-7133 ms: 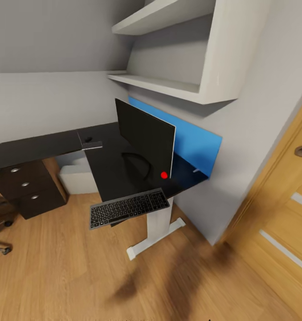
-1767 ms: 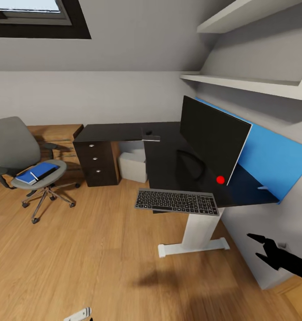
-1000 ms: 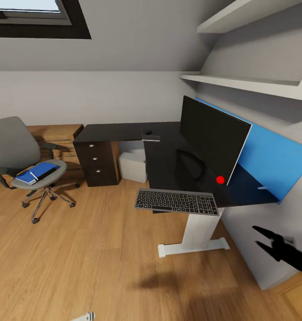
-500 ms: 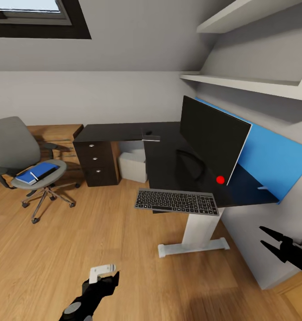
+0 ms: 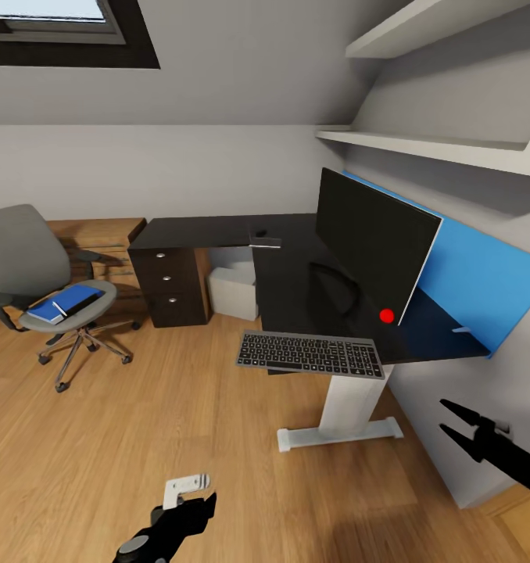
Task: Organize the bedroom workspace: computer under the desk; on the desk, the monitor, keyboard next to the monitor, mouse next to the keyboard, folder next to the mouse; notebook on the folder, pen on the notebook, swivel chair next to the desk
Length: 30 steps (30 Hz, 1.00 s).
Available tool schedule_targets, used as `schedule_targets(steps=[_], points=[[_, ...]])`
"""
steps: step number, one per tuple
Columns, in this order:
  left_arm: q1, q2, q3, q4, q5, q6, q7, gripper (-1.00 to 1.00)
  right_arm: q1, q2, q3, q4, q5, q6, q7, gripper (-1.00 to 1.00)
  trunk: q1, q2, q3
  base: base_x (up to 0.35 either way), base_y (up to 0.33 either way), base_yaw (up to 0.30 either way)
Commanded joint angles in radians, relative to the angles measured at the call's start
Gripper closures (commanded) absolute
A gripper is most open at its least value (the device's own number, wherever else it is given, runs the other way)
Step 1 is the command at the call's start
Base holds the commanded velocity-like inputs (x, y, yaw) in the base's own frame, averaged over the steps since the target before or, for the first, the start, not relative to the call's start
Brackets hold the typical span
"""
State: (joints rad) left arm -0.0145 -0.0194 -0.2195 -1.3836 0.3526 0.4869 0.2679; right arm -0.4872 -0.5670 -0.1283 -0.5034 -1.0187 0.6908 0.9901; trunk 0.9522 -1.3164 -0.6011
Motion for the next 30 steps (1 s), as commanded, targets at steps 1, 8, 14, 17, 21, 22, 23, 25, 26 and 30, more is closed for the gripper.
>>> schedule_targets(steps=[1, 8, 14, 17, 21, 22, 23, 25, 26, 30], points=[[-0.001, 0.003, -0.002, 0.002, 0.01, 0.003, 0.009, -1.0, -0.001, 0.006, -0.002, -0.001, -0.009, 0.012, 0.002, -1.0, 0.0, -0.001, -0.001, 0.0, 0.0, 0.0], [-0.001, 0.007, -0.003, 0.007, 0.01, 0.001, 0.006, -1.0, -0.001, 0.04, -0.002, 0.0, -0.027, 0.041, 0.004, -1.0, 0.0, -0.001, -0.001, 0.018, 0.0, 0.0], [-0.001, 0.008, -0.003, 0.008, 0.01, -0.007, 0.005, -1.0, -0.001, 0.057, -0.002, -0.001, -0.026, 0.03, 0.004, -1.0, 0.0, -0.001, -0.001, 0.231, 0.0, 0.0], [-0.001, 0.008, -0.003, 0.009, 0.009, -0.009, 0.006, -1.0, -0.001, 0.063, -0.002, -0.001, -0.025, 0.013, 0.004, -1.0, 0.0, -0.001, -0.001, 0.19, 0.0, 0.0], [-0.001, 0.009, -0.003, 0.009, 0.009, -0.011, 0.006, -1.0, -0.001, 0.067, -0.001, 0.0, -0.025, -0.009, 0.003, -1.0, 0.0, -0.001, -0.001, 0.066, 0.0, 0.0], [-0.001, 0.009, -0.003, 0.009, 0.009, -0.011, 0.006, -1.0, -0.001, 0.067, -0.001, 0.0, -0.025, -0.013, 0.003, -1.0, 0.0, -0.001, -0.001, 0.041, 0.0, 0.0], [-0.001, 0.009, -0.003, 0.009, 0.009, -0.011, 0.006, -1.0, -0.001, 0.068, -0.001, 0.0, -0.024, -0.015, 0.003, -1.0, 0.0, -0.001, -0.001, 0.086, 0.0, 0.0], [-0.001, 0.009, -0.003, 0.009, 0.009, -0.012, 0.006, -1.0, -0.001, 0.068, 0.0, 0.001, -0.024, -0.016, 0.002, -1.0, 0.0, -0.001, -0.001, 0.166, 0.0, 0.0], [-0.001, 0.009, -0.003, 0.009, 0.009, -0.012, 0.005, -1.0, -0.001, 0.068, 0.0, 0.001, -0.024, -0.016, 0.002, -1.0, 0.0, -0.001, -0.001, 0.203, 0.0, 0.0], [-0.001, 0.009, -0.003, 0.01, 0.009, -0.012, 0.006, -1.0, -0.001, 0.07, 0.001, 0.002, -0.024, -0.018, -0.001, -1.0, 0.0, -0.001, -0.001, 0.152, 0.0, 0.0]])
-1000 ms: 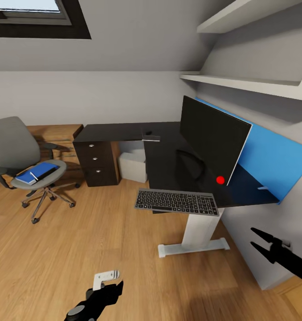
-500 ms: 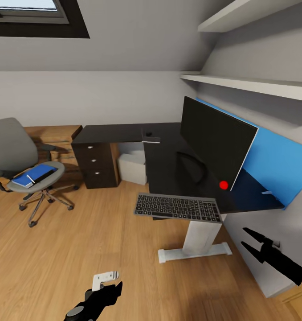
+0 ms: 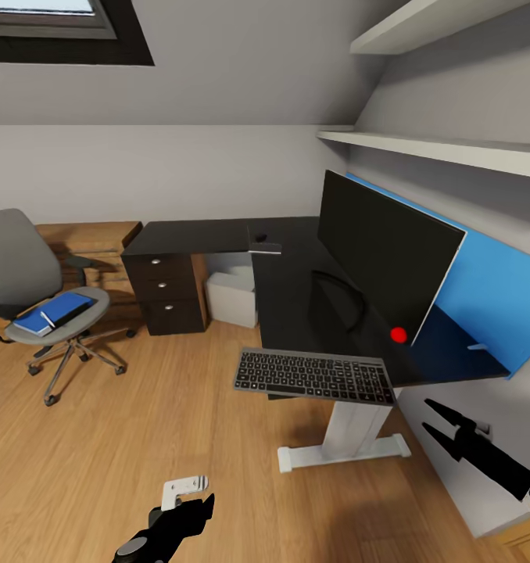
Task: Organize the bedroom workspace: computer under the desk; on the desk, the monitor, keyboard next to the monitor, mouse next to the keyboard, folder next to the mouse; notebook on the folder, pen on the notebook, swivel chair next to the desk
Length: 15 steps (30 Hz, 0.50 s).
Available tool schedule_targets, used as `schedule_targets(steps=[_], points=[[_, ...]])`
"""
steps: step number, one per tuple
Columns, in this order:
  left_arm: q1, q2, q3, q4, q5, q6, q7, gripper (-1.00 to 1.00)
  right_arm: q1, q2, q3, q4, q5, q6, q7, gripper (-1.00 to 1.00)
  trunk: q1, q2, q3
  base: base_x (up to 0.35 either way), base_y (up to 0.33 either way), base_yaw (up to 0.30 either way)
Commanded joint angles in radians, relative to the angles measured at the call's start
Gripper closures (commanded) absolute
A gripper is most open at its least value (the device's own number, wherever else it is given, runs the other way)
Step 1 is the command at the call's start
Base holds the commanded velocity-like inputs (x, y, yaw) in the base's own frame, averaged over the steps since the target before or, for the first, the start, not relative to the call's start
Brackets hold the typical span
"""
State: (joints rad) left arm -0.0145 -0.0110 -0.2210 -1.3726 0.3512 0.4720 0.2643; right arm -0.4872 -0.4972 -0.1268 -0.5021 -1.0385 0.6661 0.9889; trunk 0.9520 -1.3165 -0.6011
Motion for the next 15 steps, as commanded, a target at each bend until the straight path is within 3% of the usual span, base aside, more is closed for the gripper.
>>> schedule_targets(steps=[1, 8, 15], points=[[0.0, 0.0, -0.001, -0.002, 0.01, 0.002, 0.01, -1.0, -0.001, 0.0, -0.001, 0.0, -0.004, 0.006, 0.0, -1.0, 0.0, -0.001, -0.001, 0.136, 0.0, 0.0], [0.0, 0.0, -0.001, 0.0, 0.011, -0.002, 0.011, -1.0, -0.001, 0.0, 0.001, 0.0, -0.005, 0.004, -0.001, -1.0, 0.0, -0.001, -0.001, 0.228, 0.0, 0.0], [0.0, 0.0, -0.001, -0.001, 0.012, -0.001, 0.01, -1.0, -0.001, 0.0, 0.001, 0.001, -0.004, 0.004, -0.001, -1.0, 0.0, -0.001, -0.001, 0.067, 0.0, 0.0]])
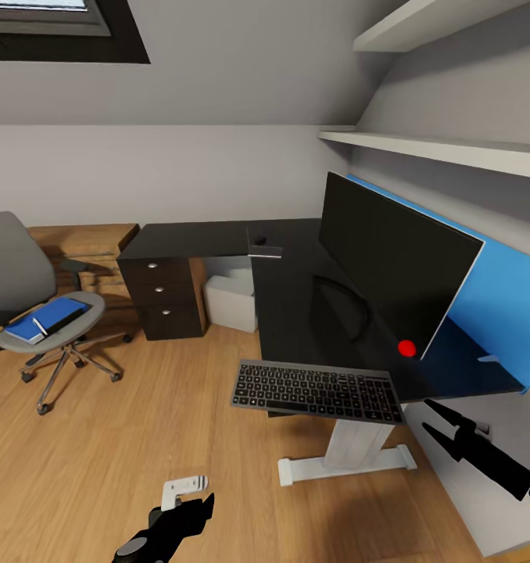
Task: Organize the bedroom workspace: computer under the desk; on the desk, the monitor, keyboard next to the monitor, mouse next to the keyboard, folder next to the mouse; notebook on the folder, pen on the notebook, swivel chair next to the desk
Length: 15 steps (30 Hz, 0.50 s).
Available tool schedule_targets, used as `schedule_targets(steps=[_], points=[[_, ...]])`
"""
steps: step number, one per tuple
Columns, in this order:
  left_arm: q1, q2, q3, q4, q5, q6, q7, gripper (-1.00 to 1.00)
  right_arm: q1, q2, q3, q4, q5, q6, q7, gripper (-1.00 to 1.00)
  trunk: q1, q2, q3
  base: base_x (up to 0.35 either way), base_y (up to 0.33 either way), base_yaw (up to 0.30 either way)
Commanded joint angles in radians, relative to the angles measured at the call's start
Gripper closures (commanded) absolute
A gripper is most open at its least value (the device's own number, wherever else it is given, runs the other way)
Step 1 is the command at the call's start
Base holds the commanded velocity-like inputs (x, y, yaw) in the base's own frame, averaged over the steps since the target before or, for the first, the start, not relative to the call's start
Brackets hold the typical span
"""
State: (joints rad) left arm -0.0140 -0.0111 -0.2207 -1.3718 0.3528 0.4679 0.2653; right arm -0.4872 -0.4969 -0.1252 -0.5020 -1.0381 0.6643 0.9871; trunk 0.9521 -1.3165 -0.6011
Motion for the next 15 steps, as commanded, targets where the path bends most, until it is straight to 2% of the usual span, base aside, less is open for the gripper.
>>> schedule_targets(steps=[1, 4, 15], points=[[-0.001, 0.0, -0.001, -0.002, 0.011, 0.003, 0.009, -1.0, -0.001, 0.0, -0.001, 0.0, -0.004, 0.006, 0.001, -1.0, 0.0, -0.001, -0.001, 0.014, 0.0, 0.0], [-0.001, -0.001, 0.0, -0.002, 0.011, 0.003, 0.009, -1.0, -0.001, 0.0, -0.001, 0.0, -0.004, 0.006, 0.001, -1.0, 0.0, -0.001, -0.001, 0.008, 0.0, 0.0], [-0.001, -0.001, 0.003, -0.004, 0.011, 0.003, 0.011, -1.0, -0.001, 0.0, 0.001, 0.002, -0.002, 0.004, -0.001, -1.0, 0.042, -0.078, -0.035, 0.0, 0.0, 0.0]])
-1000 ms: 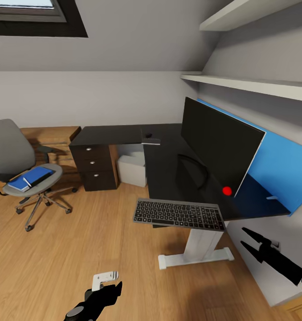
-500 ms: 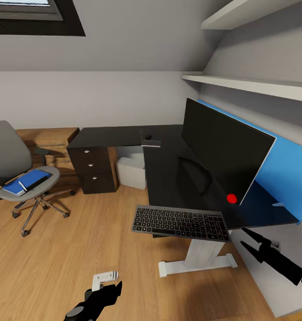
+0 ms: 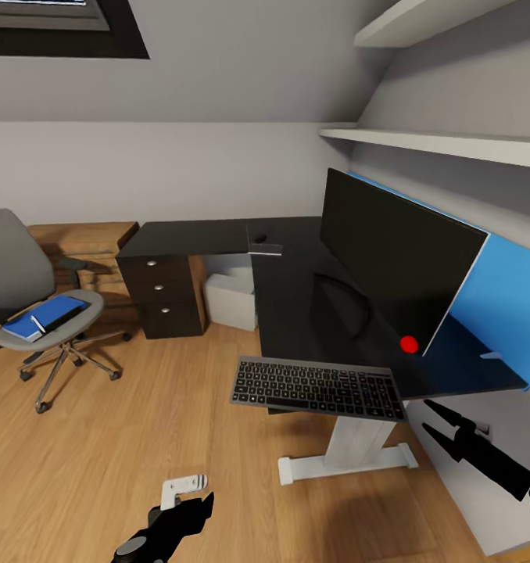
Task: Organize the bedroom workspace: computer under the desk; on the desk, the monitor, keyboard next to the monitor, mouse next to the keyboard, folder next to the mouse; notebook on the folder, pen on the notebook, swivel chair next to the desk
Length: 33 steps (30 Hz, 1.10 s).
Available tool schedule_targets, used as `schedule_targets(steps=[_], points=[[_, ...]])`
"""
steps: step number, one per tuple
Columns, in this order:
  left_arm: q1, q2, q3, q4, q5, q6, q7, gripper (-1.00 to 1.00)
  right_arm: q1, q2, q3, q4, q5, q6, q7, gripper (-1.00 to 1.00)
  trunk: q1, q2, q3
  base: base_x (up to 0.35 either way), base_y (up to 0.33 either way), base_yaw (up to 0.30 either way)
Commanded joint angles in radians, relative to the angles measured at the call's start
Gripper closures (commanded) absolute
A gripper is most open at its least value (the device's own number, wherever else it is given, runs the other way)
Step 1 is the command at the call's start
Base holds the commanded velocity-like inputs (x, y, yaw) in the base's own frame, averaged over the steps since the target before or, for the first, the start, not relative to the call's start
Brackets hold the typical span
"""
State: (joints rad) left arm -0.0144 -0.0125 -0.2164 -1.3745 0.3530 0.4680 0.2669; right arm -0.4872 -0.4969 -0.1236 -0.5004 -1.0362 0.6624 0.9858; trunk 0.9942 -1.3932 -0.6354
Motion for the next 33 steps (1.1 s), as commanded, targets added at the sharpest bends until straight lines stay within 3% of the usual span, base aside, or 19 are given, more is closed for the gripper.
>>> schedule_targets(steps=[1, 24, 33], points=[[-0.001, 0.0, -0.001, -0.001, 0.011, 0.003, 0.009, -1.0, -0.001, 0.0, -0.001, 0.0, -0.004, 0.005, 0.001, -1.0, 0.0, -0.001, -0.001, 0.0, 0.0, 0.0], [-0.001, 0.002, -0.003, 0.001, 0.009, 0.001, 0.008, -1.0, -0.001, 0.0, 0.011, 0.0, -0.002, -0.004, -0.001, -1.0, 0.0, -0.001, -0.001, 0.071, 0.007, 0.0], [-0.001, 0.001, -0.002, -0.001, 0.01, 0.003, 0.012, -1.0, -0.001, 0.009, 0.012, 0.003, -0.003, -0.004, -0.033, -1.0, 0.0, -0.001, -0.001, 0.002, 0.0, 0.0]])
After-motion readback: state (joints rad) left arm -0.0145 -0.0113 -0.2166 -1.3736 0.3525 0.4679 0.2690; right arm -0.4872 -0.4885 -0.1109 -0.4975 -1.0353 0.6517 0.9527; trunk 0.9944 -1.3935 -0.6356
